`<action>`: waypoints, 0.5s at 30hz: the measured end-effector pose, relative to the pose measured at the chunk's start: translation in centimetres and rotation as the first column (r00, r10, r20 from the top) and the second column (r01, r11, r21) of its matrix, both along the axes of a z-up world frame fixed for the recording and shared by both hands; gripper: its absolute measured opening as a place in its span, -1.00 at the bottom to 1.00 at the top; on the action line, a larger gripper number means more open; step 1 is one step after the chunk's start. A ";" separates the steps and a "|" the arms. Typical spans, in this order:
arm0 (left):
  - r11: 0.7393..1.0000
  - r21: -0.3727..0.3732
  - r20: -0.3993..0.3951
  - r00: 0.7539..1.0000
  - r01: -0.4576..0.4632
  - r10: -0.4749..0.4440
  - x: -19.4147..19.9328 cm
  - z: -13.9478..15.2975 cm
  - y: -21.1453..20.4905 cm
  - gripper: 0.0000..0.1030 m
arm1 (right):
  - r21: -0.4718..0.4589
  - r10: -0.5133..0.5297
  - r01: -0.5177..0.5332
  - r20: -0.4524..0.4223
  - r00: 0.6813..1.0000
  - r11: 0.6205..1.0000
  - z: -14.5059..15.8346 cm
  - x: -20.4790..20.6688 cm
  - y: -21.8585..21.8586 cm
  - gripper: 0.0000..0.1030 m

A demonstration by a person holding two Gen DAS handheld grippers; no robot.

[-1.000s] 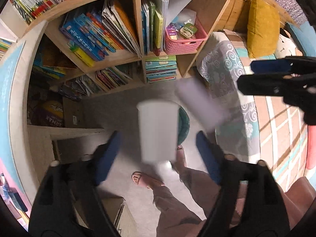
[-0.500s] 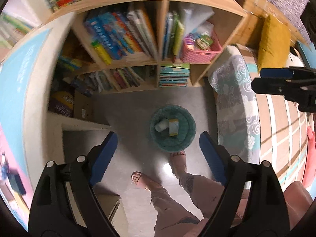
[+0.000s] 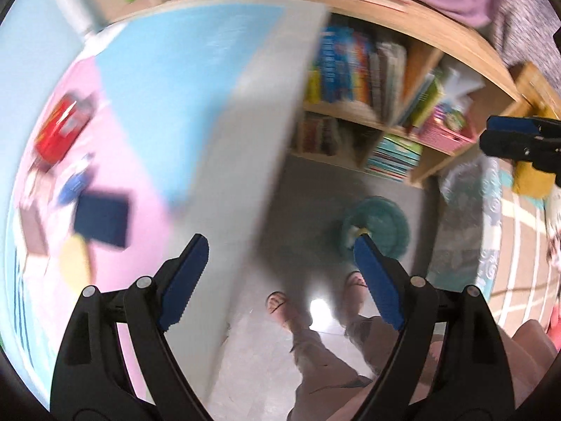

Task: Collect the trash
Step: 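Move both tools back over the mat toward the sponge and case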

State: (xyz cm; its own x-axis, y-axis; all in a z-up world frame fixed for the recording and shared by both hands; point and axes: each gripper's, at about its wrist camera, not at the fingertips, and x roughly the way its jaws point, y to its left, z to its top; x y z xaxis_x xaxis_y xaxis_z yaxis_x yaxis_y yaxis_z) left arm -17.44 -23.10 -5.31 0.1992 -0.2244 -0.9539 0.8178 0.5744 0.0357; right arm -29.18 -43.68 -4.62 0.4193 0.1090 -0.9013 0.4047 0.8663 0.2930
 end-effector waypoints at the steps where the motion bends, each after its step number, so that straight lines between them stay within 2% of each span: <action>1: 1.000 0.002 0.007 1.000 -0.021 0.021 0.7 0.1 1.0 0.61 | -0.003 0.025 -0.025 0.005 1.000 1.000 0.1 1.2 0.9 0.26; 9: 0.980 0.001 0.023 0.980 -0.198 0.198 6.5 -0.2 9.7 0.61 | -0.020 0.184 -0.183 0.020 0.983 0.983 0.3 9.2 8.1 0.26; 15: 0.964 0.005 0.032 0.964 -0.265 0.265 10.1 -0.5 14.8 0.62 | -0.024 0.270 -0.270 0.024 0.962 0.963 0.1 14.6 13.4 0.26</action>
